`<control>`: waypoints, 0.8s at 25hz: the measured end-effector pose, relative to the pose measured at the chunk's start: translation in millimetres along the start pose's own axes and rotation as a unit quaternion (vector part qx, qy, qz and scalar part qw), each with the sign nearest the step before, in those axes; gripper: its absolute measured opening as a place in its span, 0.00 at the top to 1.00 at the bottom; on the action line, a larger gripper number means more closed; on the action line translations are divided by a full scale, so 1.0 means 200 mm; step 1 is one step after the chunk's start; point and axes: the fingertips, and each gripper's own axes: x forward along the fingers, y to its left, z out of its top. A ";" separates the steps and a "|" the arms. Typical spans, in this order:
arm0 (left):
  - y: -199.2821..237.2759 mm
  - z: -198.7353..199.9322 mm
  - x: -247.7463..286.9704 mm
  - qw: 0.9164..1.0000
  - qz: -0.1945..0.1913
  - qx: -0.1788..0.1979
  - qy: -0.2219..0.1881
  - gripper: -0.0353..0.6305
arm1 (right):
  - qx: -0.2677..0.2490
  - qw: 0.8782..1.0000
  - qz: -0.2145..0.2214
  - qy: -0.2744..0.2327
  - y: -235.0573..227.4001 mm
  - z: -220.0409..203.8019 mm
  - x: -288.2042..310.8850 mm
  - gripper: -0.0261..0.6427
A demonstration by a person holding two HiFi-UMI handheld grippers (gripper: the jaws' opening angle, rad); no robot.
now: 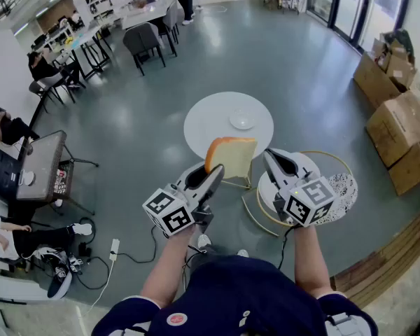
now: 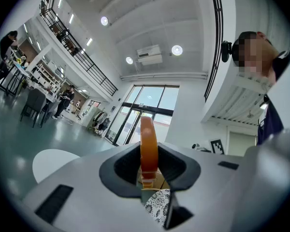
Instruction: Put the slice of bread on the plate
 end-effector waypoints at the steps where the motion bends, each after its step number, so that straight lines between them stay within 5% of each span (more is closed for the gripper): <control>1: 0.00 0.00 0.00 1.000 0.002 -0.005 0.001 0.80 | 0.001 1.000 -0.001 0.000 0.00 0.00 0.00 0.95; 20: 0.01 -0.05 0.11 1.000 0.011 -0.010 0.008 0.80 | 0.013 1.000 0.024 0.000 -0.10 -0.02 0.01 0.95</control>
